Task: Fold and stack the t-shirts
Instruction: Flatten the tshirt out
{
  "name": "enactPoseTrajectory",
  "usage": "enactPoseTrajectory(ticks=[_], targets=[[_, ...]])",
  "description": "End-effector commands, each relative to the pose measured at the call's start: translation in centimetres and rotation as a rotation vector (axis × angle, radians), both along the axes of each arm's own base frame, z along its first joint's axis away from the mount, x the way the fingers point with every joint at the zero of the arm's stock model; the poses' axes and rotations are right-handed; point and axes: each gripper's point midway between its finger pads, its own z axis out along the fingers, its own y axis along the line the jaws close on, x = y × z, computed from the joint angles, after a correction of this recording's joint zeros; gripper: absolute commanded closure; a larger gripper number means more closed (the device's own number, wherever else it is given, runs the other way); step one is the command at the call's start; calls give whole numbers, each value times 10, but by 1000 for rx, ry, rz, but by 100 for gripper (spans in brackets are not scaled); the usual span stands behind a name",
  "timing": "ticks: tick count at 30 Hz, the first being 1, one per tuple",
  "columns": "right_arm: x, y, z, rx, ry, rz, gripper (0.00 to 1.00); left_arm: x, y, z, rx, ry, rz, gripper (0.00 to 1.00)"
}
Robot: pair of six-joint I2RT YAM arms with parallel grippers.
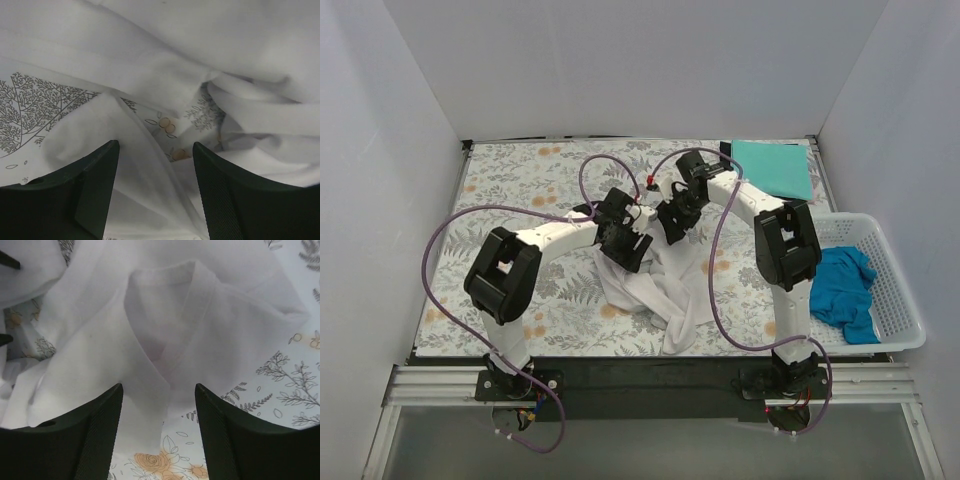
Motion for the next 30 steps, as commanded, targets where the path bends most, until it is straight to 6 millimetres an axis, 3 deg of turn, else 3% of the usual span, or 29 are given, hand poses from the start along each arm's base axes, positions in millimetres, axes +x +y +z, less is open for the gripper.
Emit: enactPoseTrajectory(ticks=[1,4,6,7,9,10,11,12,13,18,21,22,24,25,26,27,28,29,30], targets=[[-8,-13,-8,-37,-13,10,35,29,15,-14,109,-101,126,41],[-13,-21,-6,-42,-26,10,42,39,25,-19,152,-155,174,42],[-20,-29,-11,-54,-13,9,49,44,34,-21,190,-185,203,49],[-20,-33,-8,-58,-26,10,58,44,36,-23,198,-190,208,53],[-26,-42,-12,-70,-14,5,76,48,43,-19,199,-204,236,71],[-25,-46,-8,-73,-25,-1,92,49,47,-16,198,-210,247,76],[-25,-50,-7,-78,-29,-4,99,54,56,-12,192,-214,275,91],[-25,-56,-6,-81,-27,-20,99,58,60,2,168,-239,295,98],[-23,-60,3,-73,-48,-31,99,60,65,10,154,-247,312,100],[-19,-90,29,-81,-119,-94,99,90,133,55,108,-335,476,100],[-26,-104,24,-111,-118,-104,99,109,182,62,122,-367,579,100],[-33,-110,14,-132,-94,-105,99,116,208,54,145,-352,629,100],[-38,-113,7,-143,-72,-113,99,130,231,49,150,-343,679,100],[-40,-113,4,-139,-57,-131,99,135,252,33,165,-299,730,100],[-40,-112,3,-133,-46,-142,99,138,259,25,169,-271,747,100],[-40,-108,3,-116,-33,-146,99,152,254,31,129,-273,738,100],[-41,-105,3,-107,-15,-163,99,149,275,24,132,-214,788,93],[-37,-102,7,-90,-16,-170,99,149,276,9,125,-149,810,86],[-36,-99,8,-80,-12,-177,99,155,273,15,71,-138,812,78]])
